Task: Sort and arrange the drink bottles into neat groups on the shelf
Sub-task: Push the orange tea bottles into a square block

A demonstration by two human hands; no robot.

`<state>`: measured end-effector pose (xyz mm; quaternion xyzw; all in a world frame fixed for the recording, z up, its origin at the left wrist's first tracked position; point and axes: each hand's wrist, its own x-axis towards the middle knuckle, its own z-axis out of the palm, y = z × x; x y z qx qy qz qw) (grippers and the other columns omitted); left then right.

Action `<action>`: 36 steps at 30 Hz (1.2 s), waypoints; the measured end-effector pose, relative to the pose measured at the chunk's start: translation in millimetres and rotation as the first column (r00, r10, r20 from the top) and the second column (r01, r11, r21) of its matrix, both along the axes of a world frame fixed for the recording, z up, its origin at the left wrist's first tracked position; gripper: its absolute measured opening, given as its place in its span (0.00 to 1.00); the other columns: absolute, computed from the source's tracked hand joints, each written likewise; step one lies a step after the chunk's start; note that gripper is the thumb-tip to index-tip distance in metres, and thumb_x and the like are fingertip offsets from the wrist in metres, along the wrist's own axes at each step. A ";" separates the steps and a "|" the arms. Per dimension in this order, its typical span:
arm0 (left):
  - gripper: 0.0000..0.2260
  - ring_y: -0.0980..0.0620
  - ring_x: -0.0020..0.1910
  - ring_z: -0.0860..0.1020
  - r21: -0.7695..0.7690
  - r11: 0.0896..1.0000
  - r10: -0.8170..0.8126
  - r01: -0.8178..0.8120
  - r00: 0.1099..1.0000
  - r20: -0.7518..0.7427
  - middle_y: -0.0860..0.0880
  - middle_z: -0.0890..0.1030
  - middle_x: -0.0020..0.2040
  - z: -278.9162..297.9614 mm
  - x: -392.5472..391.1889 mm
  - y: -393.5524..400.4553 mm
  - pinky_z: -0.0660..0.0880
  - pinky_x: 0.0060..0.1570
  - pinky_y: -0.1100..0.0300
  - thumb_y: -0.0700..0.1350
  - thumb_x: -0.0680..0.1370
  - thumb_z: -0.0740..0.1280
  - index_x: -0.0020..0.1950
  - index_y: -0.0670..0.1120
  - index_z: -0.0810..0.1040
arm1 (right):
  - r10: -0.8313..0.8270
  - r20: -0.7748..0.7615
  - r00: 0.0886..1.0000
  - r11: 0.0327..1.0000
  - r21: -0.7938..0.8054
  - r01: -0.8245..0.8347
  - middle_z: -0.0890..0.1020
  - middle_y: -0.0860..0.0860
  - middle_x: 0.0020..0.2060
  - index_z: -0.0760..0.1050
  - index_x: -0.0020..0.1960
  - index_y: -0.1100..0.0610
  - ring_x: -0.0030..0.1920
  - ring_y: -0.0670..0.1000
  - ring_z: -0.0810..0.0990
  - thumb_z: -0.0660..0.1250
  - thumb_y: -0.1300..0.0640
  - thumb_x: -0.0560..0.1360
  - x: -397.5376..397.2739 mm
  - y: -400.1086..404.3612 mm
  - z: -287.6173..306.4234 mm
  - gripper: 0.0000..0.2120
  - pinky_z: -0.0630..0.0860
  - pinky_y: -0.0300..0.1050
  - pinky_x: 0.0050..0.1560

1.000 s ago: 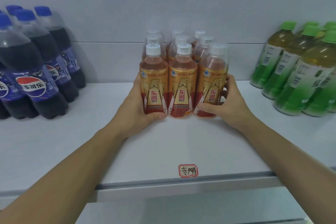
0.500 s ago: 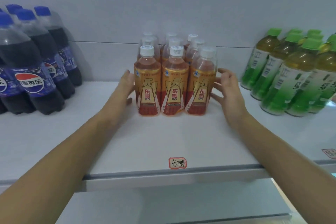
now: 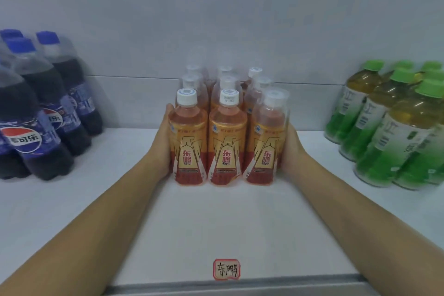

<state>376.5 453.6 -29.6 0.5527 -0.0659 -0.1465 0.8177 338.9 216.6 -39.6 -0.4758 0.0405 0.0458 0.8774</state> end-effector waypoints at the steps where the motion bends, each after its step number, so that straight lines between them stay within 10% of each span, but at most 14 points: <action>1: 0.30 0.51 0.45 0.87 -0.001 1.000 0.000 0.000 1.000 0.007 0.48 0.88 0.46 0.3 1.1 -0.1 0.82 0.45 0.56 0.63 0.85 0.48 0.46 0.52 0.88 | -0.007 0.011 1.000 1.000 0.014 0.007 0.70 0.63 0.73 0.74 0.71 0.58 0.75 0.67 0.67 0.70 0.34 0.72 3.0 -1.0 -0.8 0.37 0.59 0.70 0.76; 10: 0.34 0.51 0.44 0.87 -0.137 0.990 -0.042 0.040 0.999 -0.010 0.47 0.88 0.45 6.4 -3.1 -2.3 0.83 0.40 0.58 0.62 0.85 0.47 0.40 0.53 0.90 | -0.016 0.075 0.997 1.000 0.006 0.016 0.84 0.57 0.52 0.85 0.50 0.54 0.58 0.60 0.80 0.62 0.37 0.76 3.4 -5.0 -5.3 0.23 0.70 0.61 0.71; 14: 0.34 0.49 0.50 0.87 -0.134 0.991 -0.032 0.029 0.999 -0.021 0.46 0.88 0.52 2.0 -0.3 -0.5 0.84 0.45 0.56 0.65 0.84 0.46 0.45 0.53 0.90 | -0.015 0.106 0.994 1.000 0.007 0.015 0.87 0.54 0.43 0.87 0.41 0.52 0.46 0.54 0.86 0.59 0.38 0.76 1.9 -4.4 -2.5 0.23 0.81 0.50 0.53; 20: 0.34 0.50 0.47 0.87 -0.166 0.986 -0.004 0.000 1.000 -0.024 0.46 0.88 0.48 -0.2 0.6 -1.8 0.83 0.41 0.57 0.64 0.84 0.47 0.42 0.52 0.90 | -0.017 0.071 0.997 1.000 -0.021 0.018 0.86 0.55 0.47 0.86 0.47 0.53 0.52 0.57 0.84 0.58 0.37 0.80 9.1 -8.0 -6.8 0.25 0.75 0.57 0.64; 29: 0.30 0.52 0.43 0.87 -0.092 0.994 0.052 -0.056 0.998 -0.047 0.48 0.88 0.44 4.5 -1.5 -1.1 0.81 0.43 0.56 0.63 0.85 0.49 0.47 0.50 0.87 | -0.061 0.091 0.994 0.998 0.001 0.061 0.86 0.52 0.36 0.87 0.36 0.52 0.38 0.50 0.86 0.54 0.43 0.83 -0.1 4.1 5.0 0.29 0.83 0.43 0.41; 36: 0.35 0.49 0.48 0.87 -0.066 0.997 0.026 -0.027 0.999 -0.023 0.47 0.88 0.48 4.6 -1.9 -1.3 0.82 0.47 0.55 0.65 0.84 0.47 0.42 0.53 0.90 | -0.124 0.071 0.990 0.991 -0.031 0.127 0.87 0.56 0.50 0.86 0.52 0.54 0.52 0.55 0.86 0.52 0.36 0.83 -4.0 6.7 6.1 0.30 0.80 0.52 0.59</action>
